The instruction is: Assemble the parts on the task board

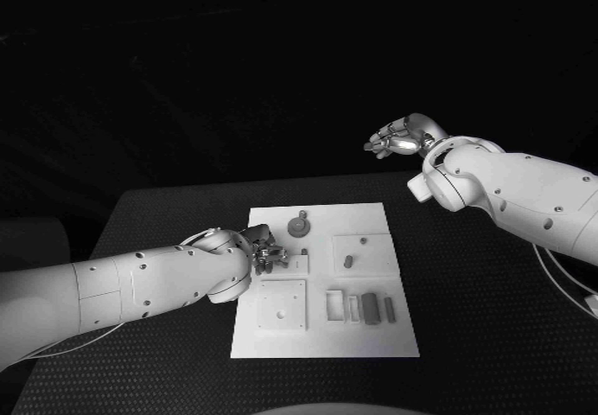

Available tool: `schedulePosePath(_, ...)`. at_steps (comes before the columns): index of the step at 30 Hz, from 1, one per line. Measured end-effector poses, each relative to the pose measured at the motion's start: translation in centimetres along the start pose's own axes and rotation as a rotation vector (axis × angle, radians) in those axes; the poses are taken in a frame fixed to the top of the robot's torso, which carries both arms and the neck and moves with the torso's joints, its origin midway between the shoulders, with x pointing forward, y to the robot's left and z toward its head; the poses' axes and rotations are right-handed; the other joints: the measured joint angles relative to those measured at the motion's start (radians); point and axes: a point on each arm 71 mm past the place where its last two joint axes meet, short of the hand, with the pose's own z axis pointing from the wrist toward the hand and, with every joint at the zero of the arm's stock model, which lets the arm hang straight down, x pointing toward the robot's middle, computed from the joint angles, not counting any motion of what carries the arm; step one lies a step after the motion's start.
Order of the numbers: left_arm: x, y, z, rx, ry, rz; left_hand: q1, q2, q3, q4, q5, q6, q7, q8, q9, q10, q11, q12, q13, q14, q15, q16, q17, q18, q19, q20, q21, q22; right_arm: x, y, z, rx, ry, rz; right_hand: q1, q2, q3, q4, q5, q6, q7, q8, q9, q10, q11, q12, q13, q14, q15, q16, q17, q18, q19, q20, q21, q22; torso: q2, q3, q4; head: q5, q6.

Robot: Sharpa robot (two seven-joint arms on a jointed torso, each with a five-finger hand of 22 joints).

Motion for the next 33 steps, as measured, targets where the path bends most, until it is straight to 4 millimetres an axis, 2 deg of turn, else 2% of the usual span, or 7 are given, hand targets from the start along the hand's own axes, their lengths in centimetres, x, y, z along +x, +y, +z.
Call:
schedulePosePath(13,0.06,-0.04,0.08,-0.002,0.004,-0.004,0.001,-0.007,0.0,0.005,-0.019,0.0,0.0,0.0,-0.001,-0.004,0.004,0.0,-0.005,-0.001,0.001,0.005,-0.011,0.0,0.0,0.0,-0.005,0.001,0.02,0.0,0.01,0.0,0.001,0.0,0.0,0.0,-0.003,0.003,0.0,0.0,0.0,0.0,-0.001,0.0,0.0,0.0,-0.002,0.0,0.0,0.0,0.0,0.0,-0.004,-0.004,-0.005,0.001,0.0,0.0001,-0.0005,-0.001,0.003)
schedulePosePath(22,0.08,-0.03,0.11,-0.004,0.004,-0.008,0.005,-0.011,0.0,0.011,-0.081,0.001,-0.001,-0.015,-0.003,-0.007,0.007,0.009,-0.016,-0.008,-0.001,0.02,-0.03,0.001,0.0,0.0,-0.019,0.005,0.02,-0.01,0.02,0.001,0.001,0.0,0.0,0.0,-0.003,0.003,0.0,0.0,0.0,0.0,-0.002,0.0,0.0,0.0,-0.005,-0.003,0.003,-0.004,0.0,0.0,-0.003,-0.004,-0.005,0.004,0.0,0.0,-0.0005,-0.002,0.003)
schedulePosePath(33,0.08,0.02,0.11,-0.006,0.007,-0.01,0.009,-0.015,0.0,0.011,-0.081,0.004,-0.004,-0.018,-0.006,-0.007,0.007,0.011,-0.018,-0.011,0.002,0.024,-0.034,0.002,0.004,-0.004,-0.02,0.008,0.0,-0.03,0.03,0.001,0.001,0.001,0.0,0.0,-0.003,0.003,0.0,-0.002,0.002,0.0,-0.004,0.0,0.0,0.0,-0.008,-0.003,0.003,-0.008,0.001,0.0,-0.007,0.0,-0.009,0.006,0.0,-0.0006,0.0,-0.003,0.002)
